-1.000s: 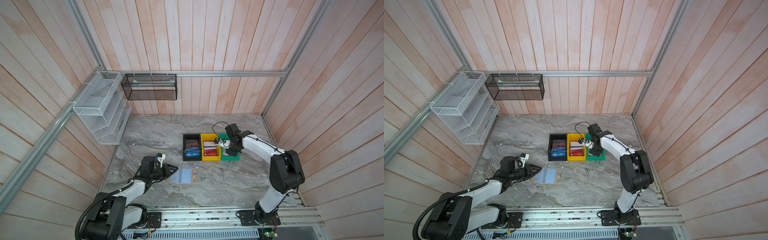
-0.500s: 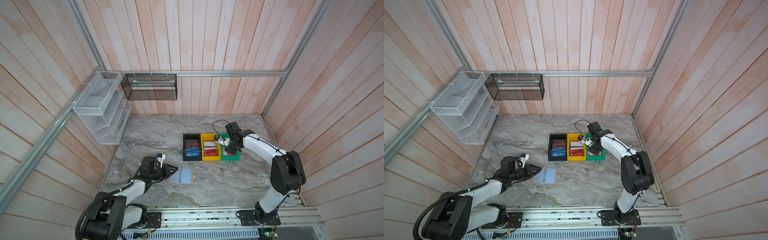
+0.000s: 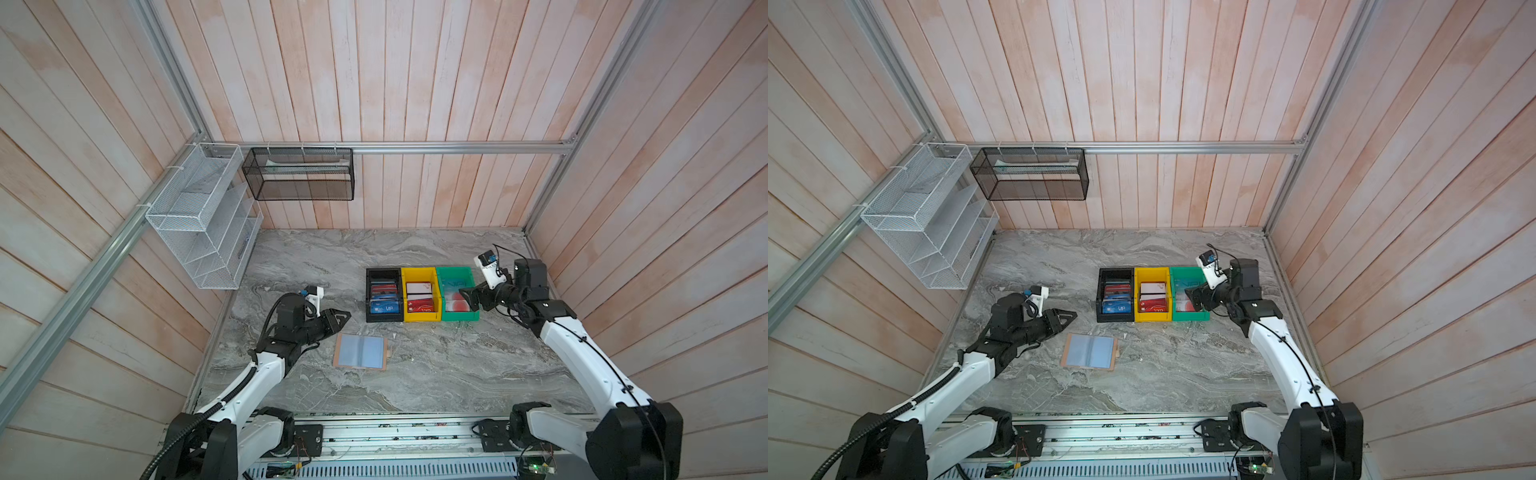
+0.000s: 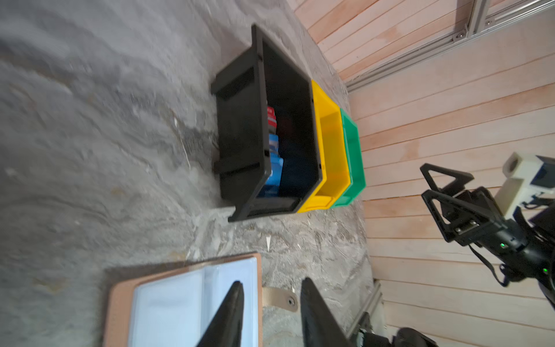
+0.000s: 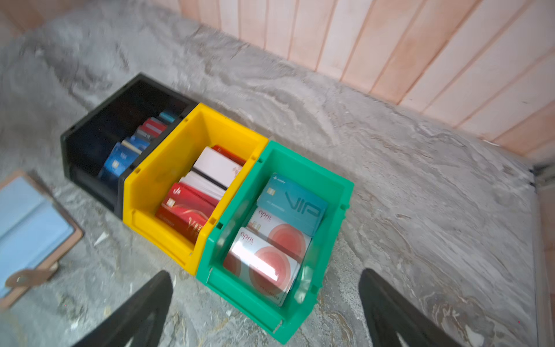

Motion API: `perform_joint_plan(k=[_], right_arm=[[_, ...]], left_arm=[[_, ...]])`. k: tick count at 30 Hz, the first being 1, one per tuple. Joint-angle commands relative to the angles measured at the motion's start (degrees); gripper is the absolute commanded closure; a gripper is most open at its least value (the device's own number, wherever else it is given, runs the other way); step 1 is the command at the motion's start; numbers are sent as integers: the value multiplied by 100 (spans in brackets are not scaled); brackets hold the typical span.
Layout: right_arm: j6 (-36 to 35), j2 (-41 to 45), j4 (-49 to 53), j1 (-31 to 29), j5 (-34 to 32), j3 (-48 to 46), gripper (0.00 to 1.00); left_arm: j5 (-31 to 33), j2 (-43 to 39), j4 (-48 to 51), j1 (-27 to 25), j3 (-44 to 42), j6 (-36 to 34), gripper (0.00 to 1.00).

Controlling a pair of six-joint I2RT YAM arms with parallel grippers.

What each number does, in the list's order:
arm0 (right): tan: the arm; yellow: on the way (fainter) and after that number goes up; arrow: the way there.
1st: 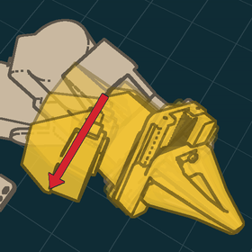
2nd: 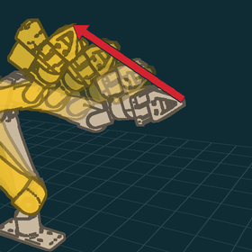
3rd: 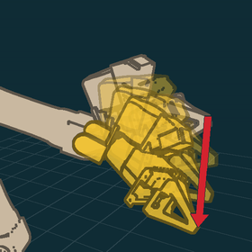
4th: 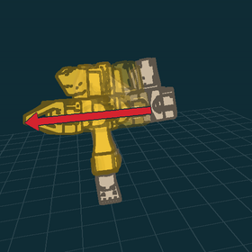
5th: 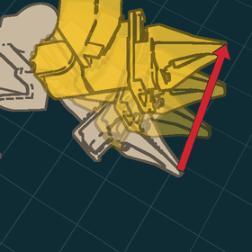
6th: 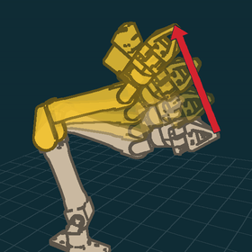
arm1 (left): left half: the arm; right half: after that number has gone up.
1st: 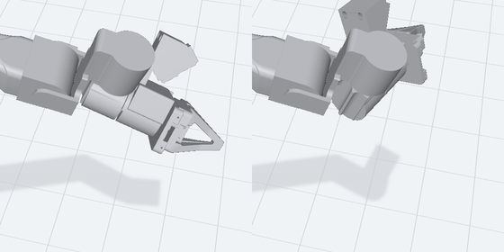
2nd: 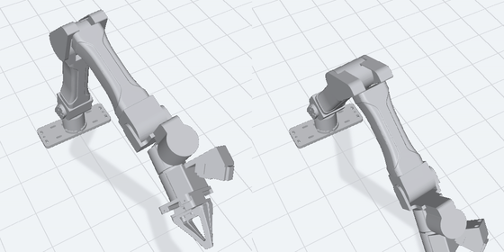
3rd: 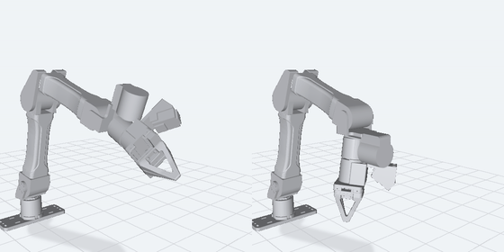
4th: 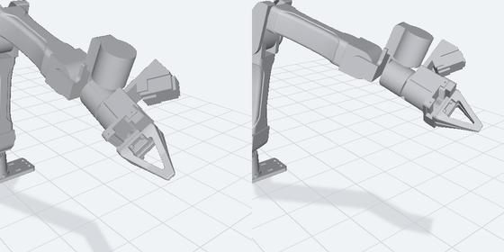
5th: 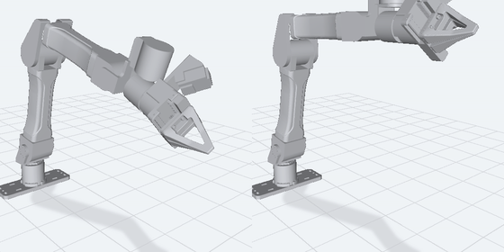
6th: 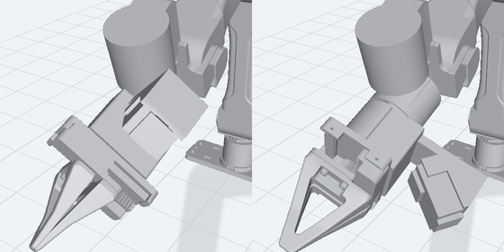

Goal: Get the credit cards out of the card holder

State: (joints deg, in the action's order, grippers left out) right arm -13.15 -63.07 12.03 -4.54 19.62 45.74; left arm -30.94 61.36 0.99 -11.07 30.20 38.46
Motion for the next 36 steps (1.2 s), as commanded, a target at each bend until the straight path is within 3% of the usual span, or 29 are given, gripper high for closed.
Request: perform_joint_plan(k=[1,4,8,11,18,21,25,29,33,36], right_arm=[[931,663,-1495,478,-286,-683,2],[952,1129,-2452,719,-812,-1511,2],[1205,985,-3723,845,-942,-2298,2],[1213,488,-4842,846,-852,-2724,2],[1098,-711,-6600,857,-984,-3307,2],[1140,-1188,-7468,858,-935,-3501,2],[1069,-1665,-7454,851,-570,-3187,2],[1172,-2398,-8447,858,-751,-3352,2],[1185,-2364,-8405,858,-827,-3341,2],[1202,-2364,-8388,853,-837,-3334,2]], left_arm=[[1230,-165,937,61,582,-858,58],[1791,-263,946,165,786,-1247,43],[2674,-258,904,346,903,-1484,25],[3324,-273,417,509,653,-1743,22],[3827,-377,-1825,929,-511,-2164,11],[4346,-136,-2698,957,-873,-2418,7],[4706,398,-3292,987,-996,-2809,5],[4767,1027,-4197,1025,-1182,-3234,5],[4184,1715,-5555,1166,-1390,-3369,5],[3446,2137,-5719,1335,-1255,-3364,5]])
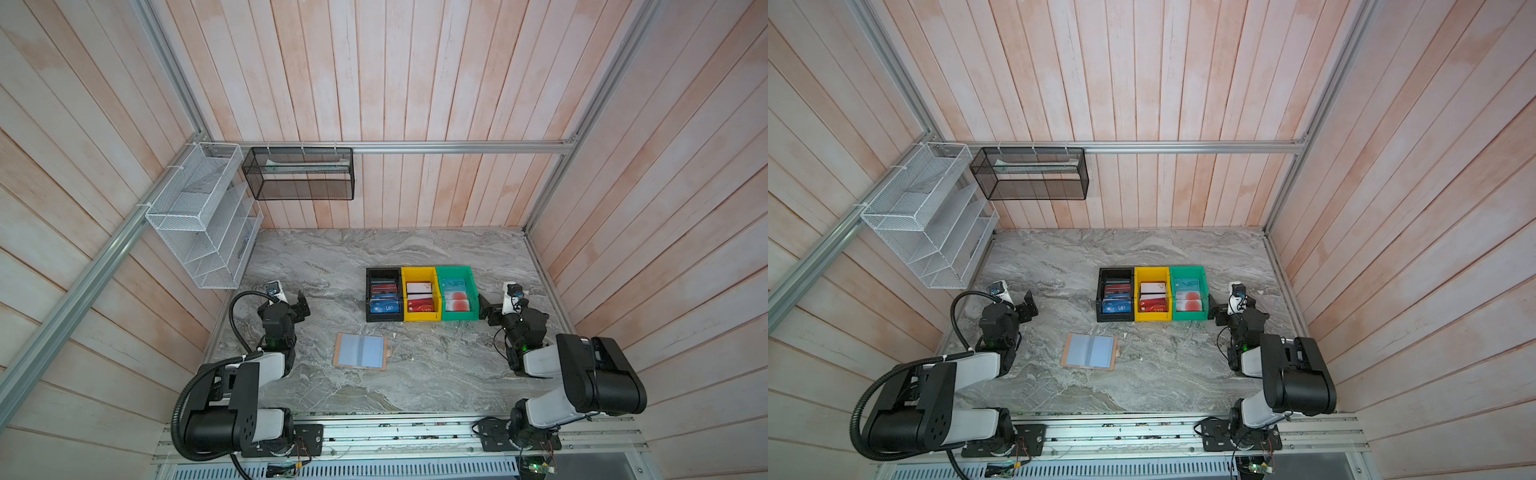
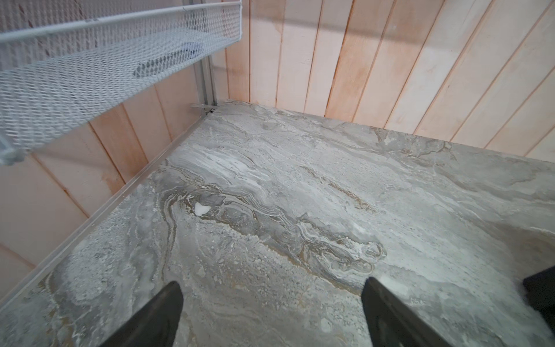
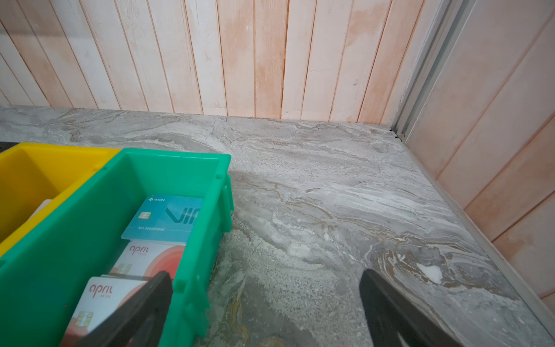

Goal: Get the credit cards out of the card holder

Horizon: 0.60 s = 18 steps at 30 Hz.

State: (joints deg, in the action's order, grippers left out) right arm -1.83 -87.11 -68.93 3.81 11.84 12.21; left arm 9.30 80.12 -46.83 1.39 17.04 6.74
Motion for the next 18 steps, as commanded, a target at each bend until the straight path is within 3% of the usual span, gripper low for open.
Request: perform_joint_plan(k=[1,3,5,7,9,11,18], right_arm=[[59,53,-242,23,-55,33,2],[64,49,-242,18,-49,36,2],[62,54,-225,21,-50,36,2],[62,54,-235,18,-57,36,2],[121,54,-194,24,-186,52,2],[139,53,-184,7,-260,57,2],[139,54,-192,5,-296,49,2]], left_arm=[[-698,554,-1277,89,12,-199,5],[-1028,976,-2315,73,-234,-512,5],[-1145,738,-1779,77,-206,-504,1],[-1167,910,-2169,90,-227,-519,0],[-1209,764,-1745,81,-157,-548,0],[-1246,857,-2082,64,-247,-580,0],[-1077,825,-1715,55,-73,-512,0]])
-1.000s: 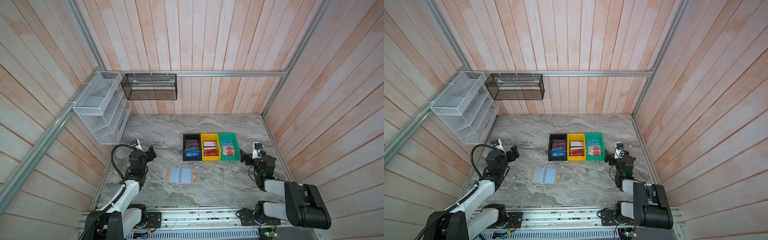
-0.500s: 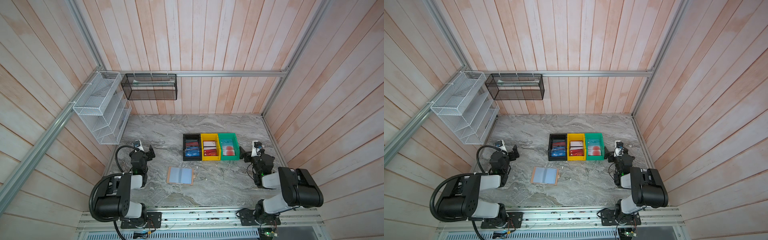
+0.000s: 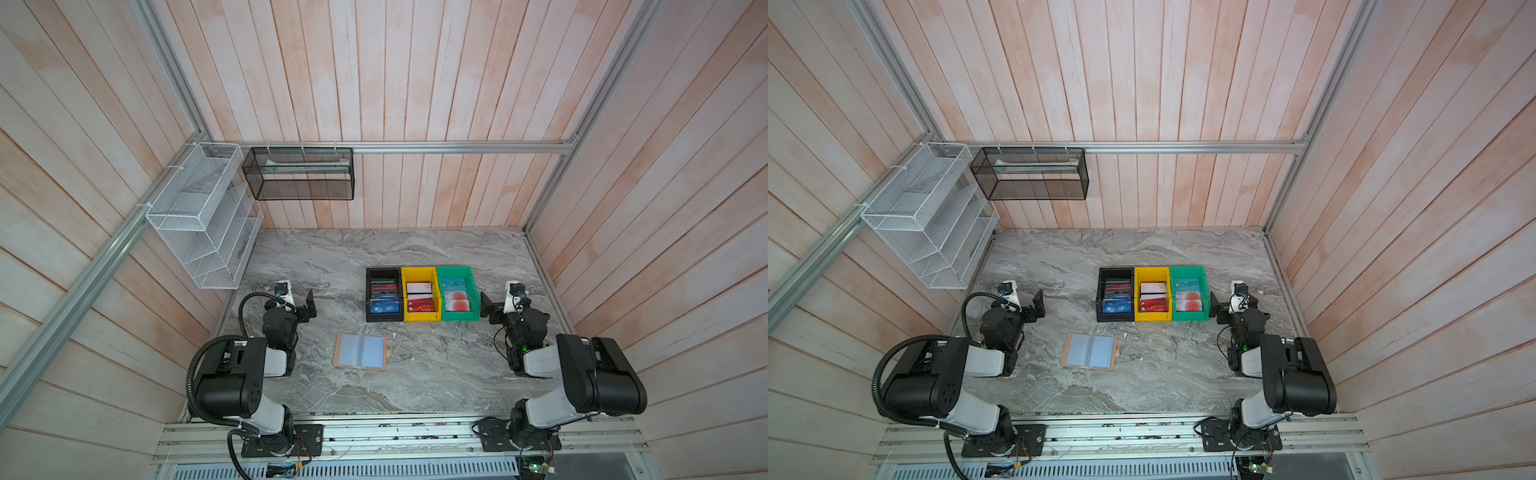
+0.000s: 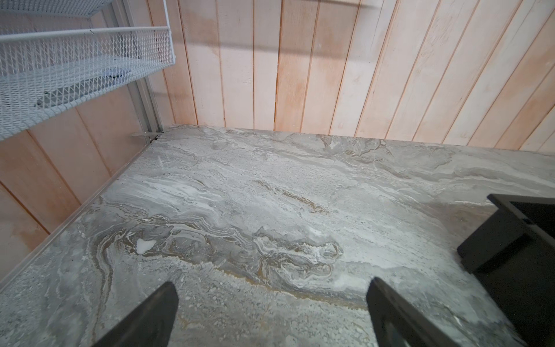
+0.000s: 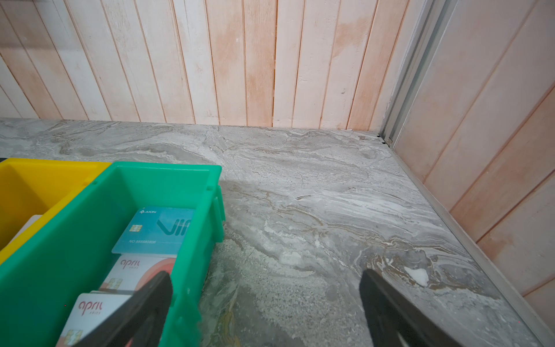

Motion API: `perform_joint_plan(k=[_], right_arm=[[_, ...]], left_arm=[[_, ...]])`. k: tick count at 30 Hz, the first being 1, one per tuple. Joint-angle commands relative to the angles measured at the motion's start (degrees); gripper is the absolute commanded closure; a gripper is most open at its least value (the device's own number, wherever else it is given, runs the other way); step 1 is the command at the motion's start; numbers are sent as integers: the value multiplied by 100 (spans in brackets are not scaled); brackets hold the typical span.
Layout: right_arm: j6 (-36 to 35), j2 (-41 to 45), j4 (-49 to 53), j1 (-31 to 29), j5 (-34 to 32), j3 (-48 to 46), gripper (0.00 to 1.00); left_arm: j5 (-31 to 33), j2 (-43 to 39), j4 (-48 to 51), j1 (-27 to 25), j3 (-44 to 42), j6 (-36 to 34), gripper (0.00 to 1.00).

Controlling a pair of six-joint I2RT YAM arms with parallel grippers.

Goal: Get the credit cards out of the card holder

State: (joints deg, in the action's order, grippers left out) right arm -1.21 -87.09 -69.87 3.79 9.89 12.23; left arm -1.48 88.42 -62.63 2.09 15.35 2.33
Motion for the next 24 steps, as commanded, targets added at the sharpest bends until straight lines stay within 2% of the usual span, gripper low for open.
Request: perform_joint_plan(k=[1,9,24], right_arm=[[77,56,-97,1,-101,47,2],[69,44,-62,6,-93,77,2],[69,43,-53,6,-93,78,2]], left_arm=[[29,-14,-110,-15,105,-68,0],[353,-9,-112,-130,114,-96,0],[332,0,-82,-130,129,-105,0]])
